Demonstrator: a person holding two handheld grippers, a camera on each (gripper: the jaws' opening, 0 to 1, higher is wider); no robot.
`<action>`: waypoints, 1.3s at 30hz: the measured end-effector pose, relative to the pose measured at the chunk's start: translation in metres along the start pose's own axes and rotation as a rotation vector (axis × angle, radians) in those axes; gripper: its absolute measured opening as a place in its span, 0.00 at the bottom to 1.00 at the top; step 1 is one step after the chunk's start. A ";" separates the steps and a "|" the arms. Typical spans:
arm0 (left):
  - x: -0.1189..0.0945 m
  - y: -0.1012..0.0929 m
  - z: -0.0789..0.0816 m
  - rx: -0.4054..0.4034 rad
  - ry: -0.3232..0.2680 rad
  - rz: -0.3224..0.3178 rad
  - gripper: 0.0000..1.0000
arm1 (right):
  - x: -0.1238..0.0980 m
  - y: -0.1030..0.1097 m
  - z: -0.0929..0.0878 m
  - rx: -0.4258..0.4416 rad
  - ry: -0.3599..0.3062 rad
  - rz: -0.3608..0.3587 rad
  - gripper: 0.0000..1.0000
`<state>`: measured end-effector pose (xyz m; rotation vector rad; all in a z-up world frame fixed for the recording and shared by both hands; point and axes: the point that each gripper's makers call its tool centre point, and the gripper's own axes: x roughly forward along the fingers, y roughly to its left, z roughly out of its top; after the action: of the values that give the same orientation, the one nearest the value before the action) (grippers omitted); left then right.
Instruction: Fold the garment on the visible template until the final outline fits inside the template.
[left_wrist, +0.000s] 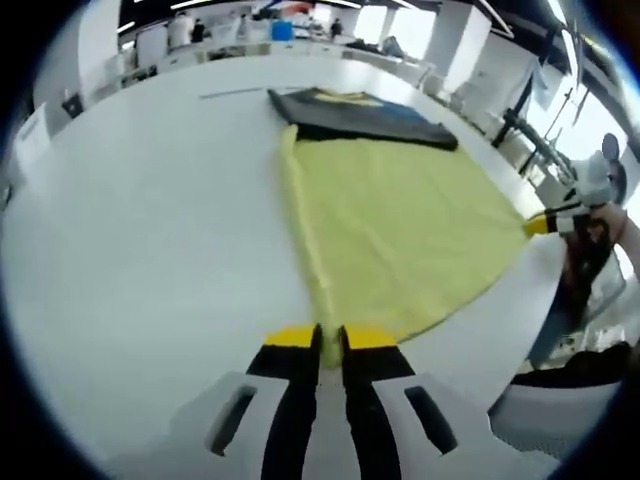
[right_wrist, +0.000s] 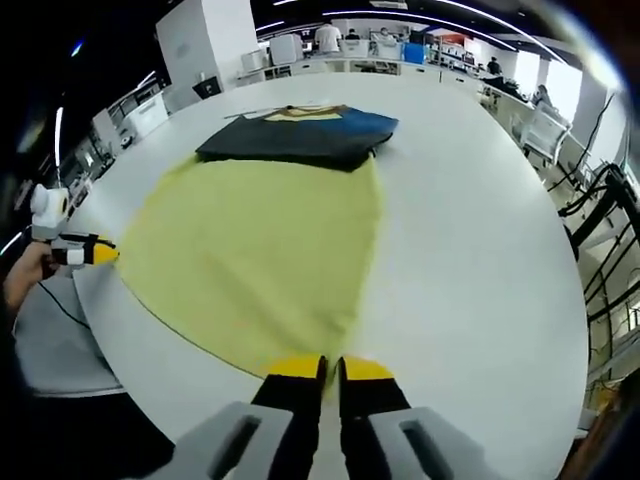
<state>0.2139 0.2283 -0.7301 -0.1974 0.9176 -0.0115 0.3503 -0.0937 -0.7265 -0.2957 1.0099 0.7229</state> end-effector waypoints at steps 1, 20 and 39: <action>0.000 -0.001 -0.001 -0.010 0.006 -0.011 0.01 | 0.001 0.001 -0.001 -0.002 0.004 0.002 0.00; -0.015 0.003 -0.013 0.046 0.046 -0.013 0.00 | -0.002 0.014 -0.007 -0.058 0.019 0.028 0.00; -0.039 0.011 -0.046 0.045 0.110 0.003 0.00 | -0.010 0.041 -0.026 -0.086 0.034 0.080 0.00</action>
<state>0.1531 0.2357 -0.7283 -0.1551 1.0260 -0.0402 0.3018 -0.0815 -0.7279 -0.3446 1.0294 0.8372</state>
